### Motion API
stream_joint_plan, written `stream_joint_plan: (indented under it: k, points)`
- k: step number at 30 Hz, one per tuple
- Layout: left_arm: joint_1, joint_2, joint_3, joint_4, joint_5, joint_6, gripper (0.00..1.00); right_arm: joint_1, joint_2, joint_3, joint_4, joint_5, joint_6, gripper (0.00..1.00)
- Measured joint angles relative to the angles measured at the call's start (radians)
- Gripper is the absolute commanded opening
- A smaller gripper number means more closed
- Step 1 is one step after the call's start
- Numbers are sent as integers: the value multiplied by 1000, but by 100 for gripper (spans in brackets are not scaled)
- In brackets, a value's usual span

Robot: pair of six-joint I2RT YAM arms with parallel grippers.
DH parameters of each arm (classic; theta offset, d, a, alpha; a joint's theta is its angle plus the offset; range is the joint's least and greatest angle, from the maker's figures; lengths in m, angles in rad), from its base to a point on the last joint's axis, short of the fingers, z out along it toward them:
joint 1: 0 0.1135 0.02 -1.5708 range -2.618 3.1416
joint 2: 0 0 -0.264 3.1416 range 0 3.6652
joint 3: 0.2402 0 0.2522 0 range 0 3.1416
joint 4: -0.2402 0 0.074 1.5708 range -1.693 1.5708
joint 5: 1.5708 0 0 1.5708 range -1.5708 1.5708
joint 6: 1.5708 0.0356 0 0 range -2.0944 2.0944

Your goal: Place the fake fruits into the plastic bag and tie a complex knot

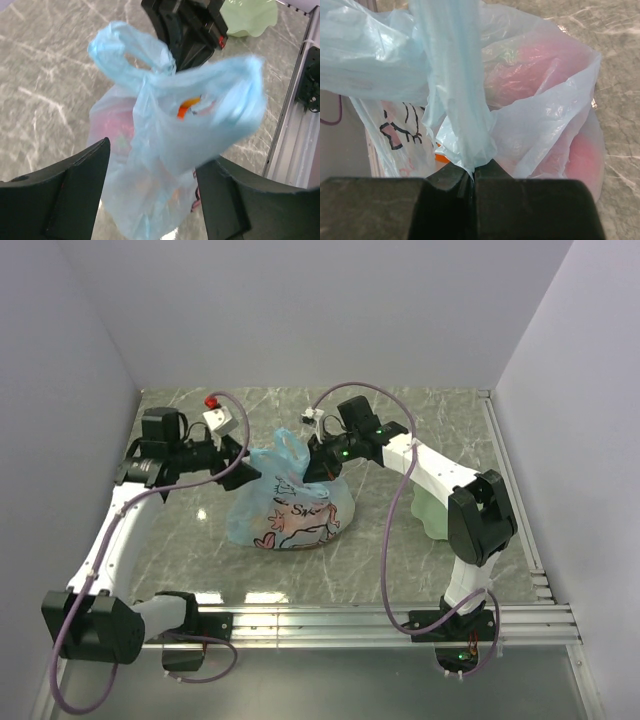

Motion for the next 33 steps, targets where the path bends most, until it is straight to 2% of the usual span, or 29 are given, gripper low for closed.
stream_joint_plan:
  k: [3, 4, 7, 12, 15, 16, 19, 22, 23, 26, 29, 31, 33]
  points:
    - [27, -42, -16, -50, -11, 8, 67, 0, 0, 4, -1, 0, 9, 0]
    - [30, -55, -27, -62, -21, 2, 58, 0, 0, 8, -1, 0, 11, 0]
    - [29, -69, -56, -79, -36, -35, 46, 0, 0, 21, 1, -4, 13, 0]
    - [12, -45, -94, -8, -55, -181, 43, 6, 0, 27, -8, -10, -1, 0]
    - [-24, -18, -103, 82, -58, -255, 27, 20, 0, 34, -31, -10, -21, 0]
    - [-41, -8, -103, 111, -60, -267, 15, 26, 0, 37, -39, -10, -32, 0]
    - [-113, 22, -103, 191, -61, -292, 2, 42, 2, 48, -63, -5, -54, 1]
    - [-182, 49, -101, 224, -66, -275, 0, 48, 10, 82, -96, -4, -70, 12]
    - [-200, 63, -93, 224, -65, -262, 1, 49, 12, 93, -104, -3, -74, 21]
    - [-222, 117, -57, 208, -64, -211, 0, 47, 11, 105, -114, -2, -89, 34]
    - [-220, 151, -37, 183, -67, -158, 0, 34, 11, 104, -124, -2, -101, 39]
    - [-220, 156, -32, 163, -68, -117, 1, 18, 10, 104, -134, -2, -114, 47]
    - [-220, 156, -28, 142, -65, -86, 1, 0, 5, 98, -140, -2, -127, 49]
